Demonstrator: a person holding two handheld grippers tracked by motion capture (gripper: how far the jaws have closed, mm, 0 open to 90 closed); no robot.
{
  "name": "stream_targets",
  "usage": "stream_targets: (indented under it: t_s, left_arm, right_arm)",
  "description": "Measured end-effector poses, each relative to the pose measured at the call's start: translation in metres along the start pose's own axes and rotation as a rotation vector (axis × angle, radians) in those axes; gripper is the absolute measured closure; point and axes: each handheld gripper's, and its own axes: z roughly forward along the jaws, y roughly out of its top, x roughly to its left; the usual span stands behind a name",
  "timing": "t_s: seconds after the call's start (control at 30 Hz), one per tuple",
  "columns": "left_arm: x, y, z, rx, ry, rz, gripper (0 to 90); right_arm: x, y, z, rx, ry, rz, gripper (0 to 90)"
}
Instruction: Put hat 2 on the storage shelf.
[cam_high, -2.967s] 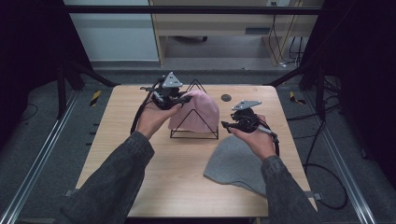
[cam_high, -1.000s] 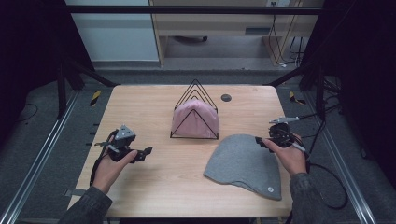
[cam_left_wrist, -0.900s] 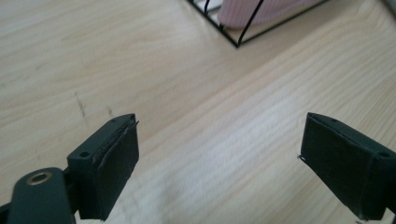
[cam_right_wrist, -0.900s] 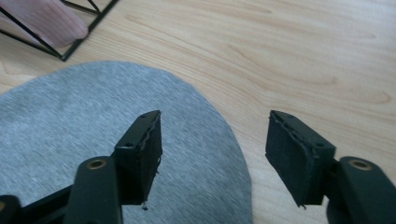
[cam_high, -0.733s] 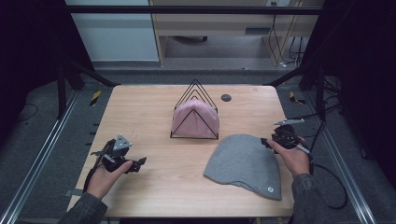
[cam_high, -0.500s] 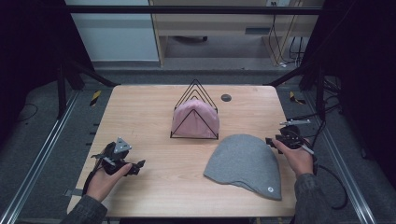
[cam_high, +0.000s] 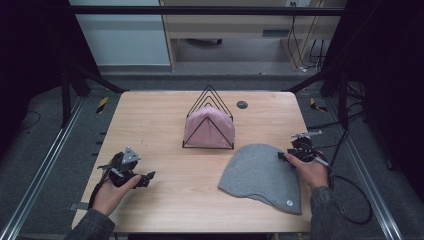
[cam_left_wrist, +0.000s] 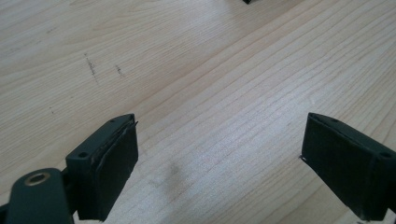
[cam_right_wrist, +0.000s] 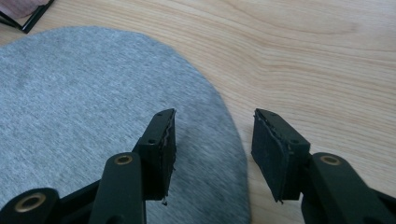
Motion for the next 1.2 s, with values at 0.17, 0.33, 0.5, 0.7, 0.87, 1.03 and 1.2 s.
stream_targets:
  t_s: [0.17, 0.33, 0.5, 0.7, 0.87, 1.03, 1.2]
  left_arm:
    - [0.0, 0.0, 0.0, 0.0, -0.002, 0.003, 10.4]
    - [-0.001, 0.0, -0.001, -0.001, 0.0, 0.003, 10.5]
    - [0.0, 0.0, -0.001, 0.0, -0.001, -0.001, 10.5]
    - [-0.003, 0.001, 0.0, 0.011, -0.045, -0.001, 12.2]
    - [-0.008, 0.004, -0.001, 0.007, -0.11, 0.001, 12.7]
    - [-0.014, 0.016, -0.005, 0.004, -0.177, 0.028, 12.5]
    - [-0.021, 0.032, -0.012, -0.003, -0.208, 0.068, 12.4]
  right_arm:
    - [0.004, 0.001, 0.006, 0.03, -0.009, -0.015, 48.2]
    - [0.007, 0.001, 0.007, 0.034, -0.02, -0.032, 50.2]
    - [0.011, 0.002, 0.005, 0.052, 0.008, -0.069, 77.4]
    - [0.023, 0.006, -0.013, -0.011, 0.044, -0.113, 86.6]
    - [0.048, 0.015, -0.044, -0.093, 0.089, -0.2, 87.1]
    - [0.08, 0.029, -0.077, -0.163, 0.129, -0.309, 87.2]
    - [0.11, 0.047, -0.106, -0.219, 0.164, -0.403, 87.3]
